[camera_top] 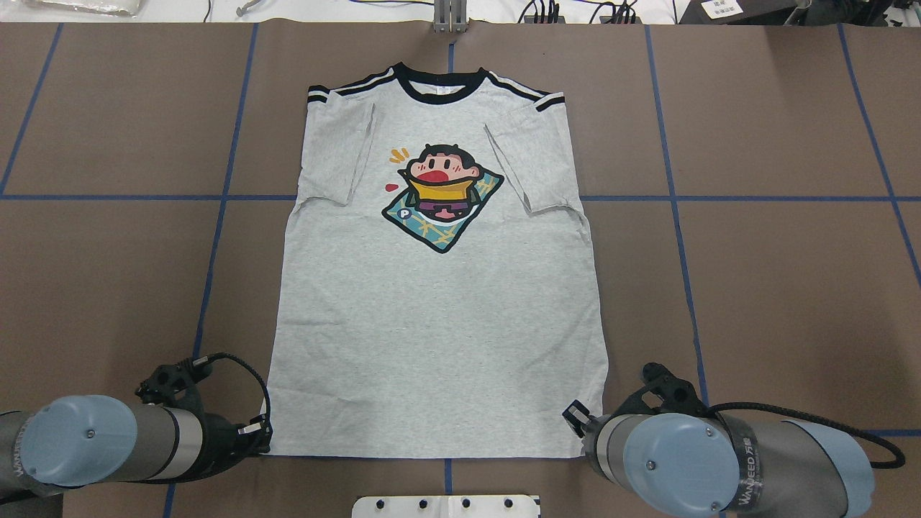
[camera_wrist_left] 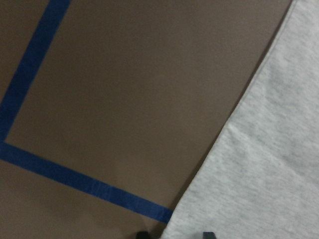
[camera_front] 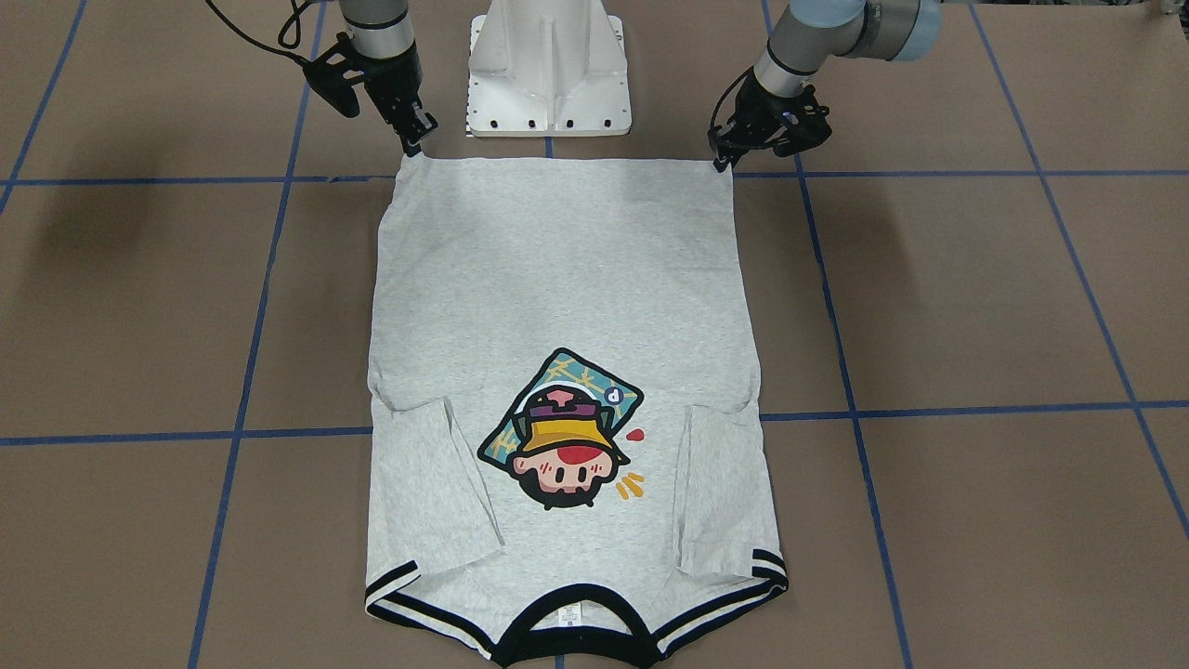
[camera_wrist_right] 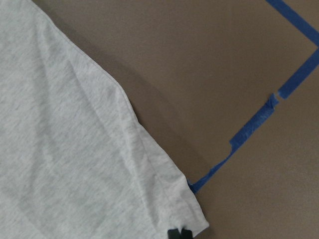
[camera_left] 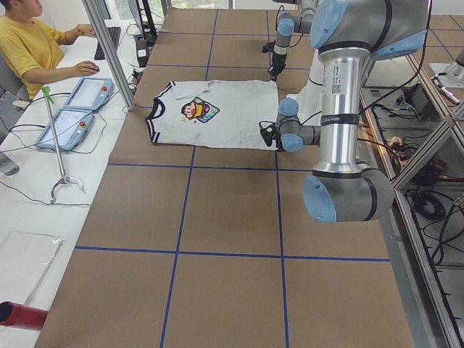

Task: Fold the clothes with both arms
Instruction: 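Grasp both hem corners with the left and right grippers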

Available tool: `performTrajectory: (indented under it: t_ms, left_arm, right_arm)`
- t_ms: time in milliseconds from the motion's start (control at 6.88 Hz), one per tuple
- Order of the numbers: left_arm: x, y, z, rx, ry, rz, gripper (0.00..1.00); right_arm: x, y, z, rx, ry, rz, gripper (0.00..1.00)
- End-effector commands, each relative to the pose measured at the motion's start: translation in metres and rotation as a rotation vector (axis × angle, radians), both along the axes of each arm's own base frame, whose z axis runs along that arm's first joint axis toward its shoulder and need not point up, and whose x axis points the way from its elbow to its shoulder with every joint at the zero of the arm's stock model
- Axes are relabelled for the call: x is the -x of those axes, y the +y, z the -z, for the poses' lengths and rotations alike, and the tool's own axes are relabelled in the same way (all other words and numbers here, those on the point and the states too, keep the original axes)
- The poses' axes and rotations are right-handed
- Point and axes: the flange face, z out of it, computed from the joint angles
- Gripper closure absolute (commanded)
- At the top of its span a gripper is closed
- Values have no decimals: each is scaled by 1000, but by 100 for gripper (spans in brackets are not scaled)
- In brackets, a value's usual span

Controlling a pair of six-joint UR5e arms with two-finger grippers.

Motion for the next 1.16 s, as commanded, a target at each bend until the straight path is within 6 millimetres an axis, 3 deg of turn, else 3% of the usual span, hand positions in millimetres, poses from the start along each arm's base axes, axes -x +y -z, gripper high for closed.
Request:
performTrajectory:
  t_ms: [0, 145, 436, 581, 1018]
  left_arm:
    - [2, 0, 6, -5, 13, -3, 100]
    - [2, 1, 8, -5, 17, -4, 100]
    - [12, 4, 33, -15, 67, -7, 100]
    - [26, 11, 51, -12, 103, -15, 100]
    - [36, 36, 80, 42, 141, -30, 100]
  right_arm:
    - [-1, -3, 0, 1, -1, -5, 100]
    - [-2, -4, 0, 1, -1, -6, 100]
    - [-5, -2, 4, 2, -10, -3, 100]
    - [-3, 14, 10, 0, -24, 25, 100]
    - [-19, 52, 27, -2, -66, 94, 100]
